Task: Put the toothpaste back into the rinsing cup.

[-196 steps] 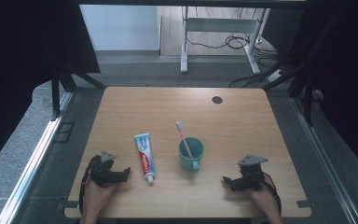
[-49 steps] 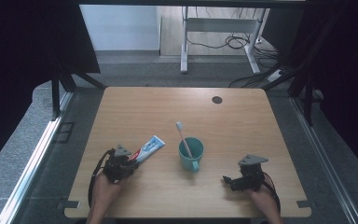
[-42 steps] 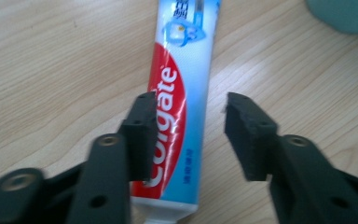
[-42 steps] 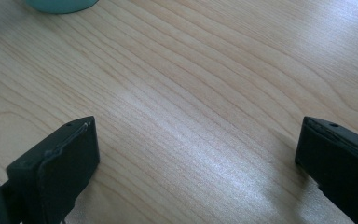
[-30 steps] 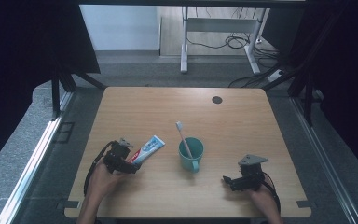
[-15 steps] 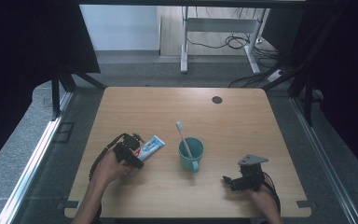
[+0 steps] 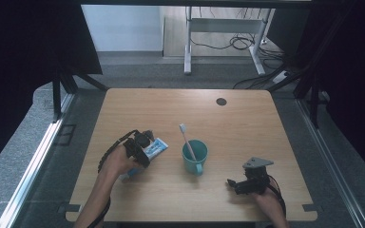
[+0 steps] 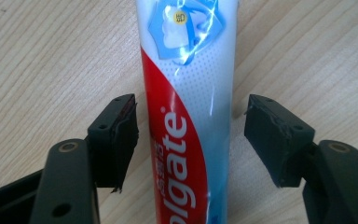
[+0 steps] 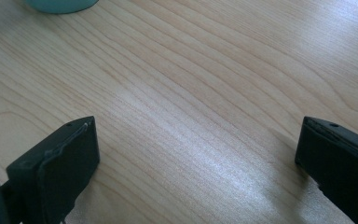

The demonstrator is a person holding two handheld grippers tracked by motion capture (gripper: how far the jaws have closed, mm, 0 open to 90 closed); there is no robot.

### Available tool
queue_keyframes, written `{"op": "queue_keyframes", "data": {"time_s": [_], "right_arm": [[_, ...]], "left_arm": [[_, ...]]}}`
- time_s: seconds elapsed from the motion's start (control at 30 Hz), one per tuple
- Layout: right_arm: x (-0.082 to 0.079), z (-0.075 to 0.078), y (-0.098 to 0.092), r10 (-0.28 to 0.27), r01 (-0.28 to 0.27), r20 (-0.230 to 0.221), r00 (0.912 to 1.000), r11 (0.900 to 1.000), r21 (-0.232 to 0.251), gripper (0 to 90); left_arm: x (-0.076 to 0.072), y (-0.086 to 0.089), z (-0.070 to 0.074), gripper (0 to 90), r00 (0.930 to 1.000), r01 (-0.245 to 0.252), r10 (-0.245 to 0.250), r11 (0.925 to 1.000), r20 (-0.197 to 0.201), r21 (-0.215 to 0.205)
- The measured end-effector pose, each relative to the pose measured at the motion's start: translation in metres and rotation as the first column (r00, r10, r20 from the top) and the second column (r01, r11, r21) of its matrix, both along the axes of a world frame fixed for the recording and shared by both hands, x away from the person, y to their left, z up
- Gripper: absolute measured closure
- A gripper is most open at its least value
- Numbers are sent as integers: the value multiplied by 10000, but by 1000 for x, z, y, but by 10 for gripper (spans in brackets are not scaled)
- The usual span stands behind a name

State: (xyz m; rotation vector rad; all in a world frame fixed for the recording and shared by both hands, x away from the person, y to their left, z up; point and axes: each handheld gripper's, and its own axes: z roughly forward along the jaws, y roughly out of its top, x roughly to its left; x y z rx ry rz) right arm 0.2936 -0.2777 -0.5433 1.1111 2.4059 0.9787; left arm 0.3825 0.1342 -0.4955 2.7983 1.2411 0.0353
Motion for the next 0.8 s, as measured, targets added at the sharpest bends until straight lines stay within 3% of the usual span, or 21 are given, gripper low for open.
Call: {"op": "queue_keyframes", "data": {"time_s": [0.43, 0.8], "right_arm": [[0, 0, 0, 2, -2, -2, 10000, 10000, 0, 0], [0, 0, 0, 1, -1, -2, 10000, 10000, 1, 0]], "left_arm": [[13, -6, -5, 466, 9991, -181, 186, 9998, -382, 113], [15, -5, -6, 512, 9978, -316, 316, 9995, -580, 16]]}}
